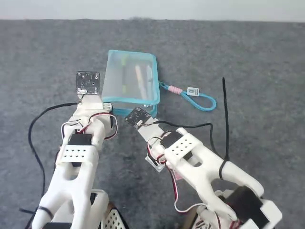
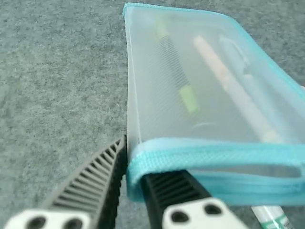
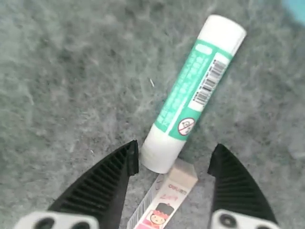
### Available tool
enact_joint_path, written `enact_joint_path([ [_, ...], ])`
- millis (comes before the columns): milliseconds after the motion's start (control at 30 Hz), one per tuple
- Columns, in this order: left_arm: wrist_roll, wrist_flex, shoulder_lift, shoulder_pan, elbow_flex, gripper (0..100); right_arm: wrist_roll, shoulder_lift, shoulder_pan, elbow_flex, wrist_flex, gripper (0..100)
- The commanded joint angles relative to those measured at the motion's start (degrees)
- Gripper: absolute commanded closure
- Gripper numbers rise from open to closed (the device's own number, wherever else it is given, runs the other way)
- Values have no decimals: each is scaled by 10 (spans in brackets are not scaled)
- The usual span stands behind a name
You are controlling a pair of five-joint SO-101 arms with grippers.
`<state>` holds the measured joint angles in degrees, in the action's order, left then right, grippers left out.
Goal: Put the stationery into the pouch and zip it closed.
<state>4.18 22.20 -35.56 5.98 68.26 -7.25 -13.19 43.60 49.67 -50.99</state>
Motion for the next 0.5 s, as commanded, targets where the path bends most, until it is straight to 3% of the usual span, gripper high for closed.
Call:
enact_joint_path([
  [0, -6, -18, -4, -2, -18, 988, 7, -5, 4, -4, 4, 801],
  [467, -6, -18, -5, -2, -19, 988, 6, -4, -96, -18, -8, 991],
])
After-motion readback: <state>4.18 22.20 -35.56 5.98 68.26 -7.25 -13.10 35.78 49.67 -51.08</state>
